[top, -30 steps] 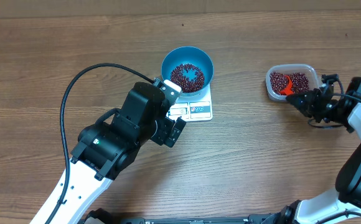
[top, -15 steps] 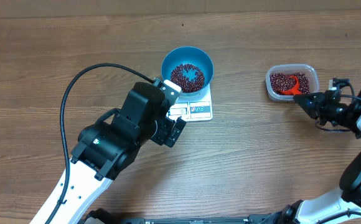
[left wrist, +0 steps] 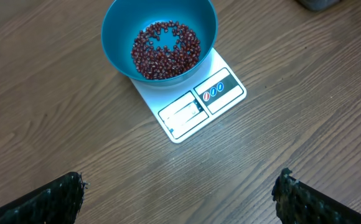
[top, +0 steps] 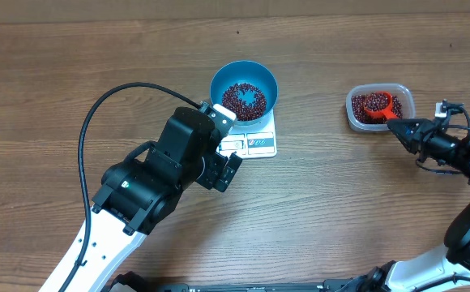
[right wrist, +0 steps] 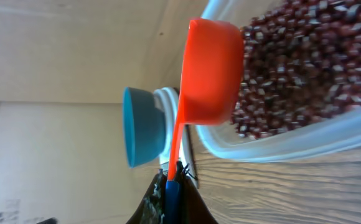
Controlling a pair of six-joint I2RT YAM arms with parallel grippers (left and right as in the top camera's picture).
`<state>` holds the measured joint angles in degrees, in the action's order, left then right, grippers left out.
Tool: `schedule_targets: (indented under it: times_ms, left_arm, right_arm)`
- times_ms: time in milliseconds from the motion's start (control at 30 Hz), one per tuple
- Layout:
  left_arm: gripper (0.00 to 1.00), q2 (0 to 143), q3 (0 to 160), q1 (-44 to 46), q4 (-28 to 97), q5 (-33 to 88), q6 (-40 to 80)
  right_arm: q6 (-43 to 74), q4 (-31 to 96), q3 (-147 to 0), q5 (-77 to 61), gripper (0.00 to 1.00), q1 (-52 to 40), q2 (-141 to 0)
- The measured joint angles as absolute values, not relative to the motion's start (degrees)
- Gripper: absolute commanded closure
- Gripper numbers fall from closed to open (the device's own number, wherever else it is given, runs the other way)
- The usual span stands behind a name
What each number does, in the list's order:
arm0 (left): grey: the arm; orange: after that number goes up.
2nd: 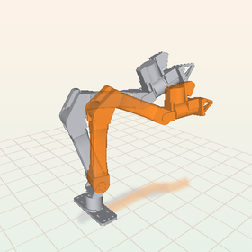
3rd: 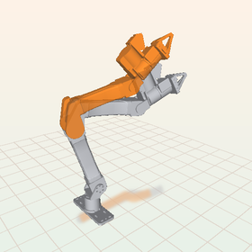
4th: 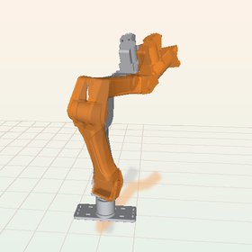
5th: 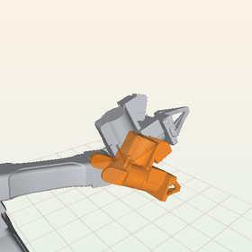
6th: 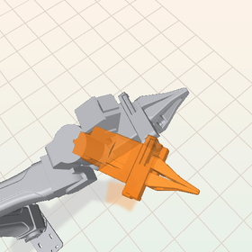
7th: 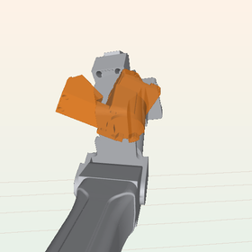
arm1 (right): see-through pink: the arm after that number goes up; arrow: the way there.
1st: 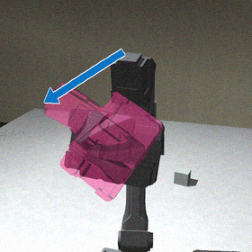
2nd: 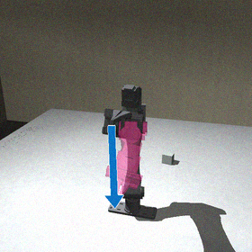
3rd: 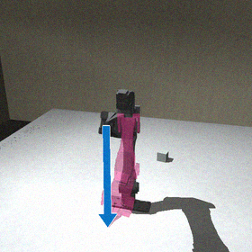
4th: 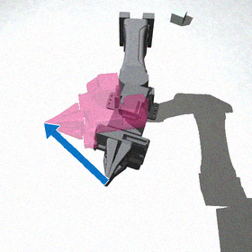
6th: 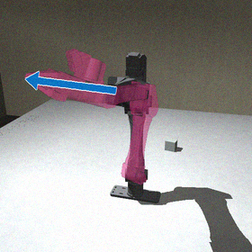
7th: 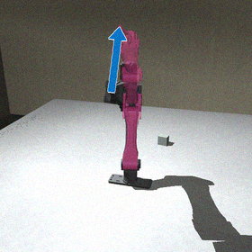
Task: Scoop item into bowl and weigh 150g on scale
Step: 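Drag the scoop through the red beans to fill it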
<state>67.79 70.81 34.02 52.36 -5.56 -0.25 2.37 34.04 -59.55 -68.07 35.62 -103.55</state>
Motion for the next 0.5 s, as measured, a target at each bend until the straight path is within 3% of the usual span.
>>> schedule_targets:
  times_ms: [500]
  left_arm:
    - [0.0,67.79,70.81,34.02,52.36,-5.56,-0.25]
  right_arm:
    - [2.37,34.13,-59.55,-76.36,0.96,35.62,-103.57]
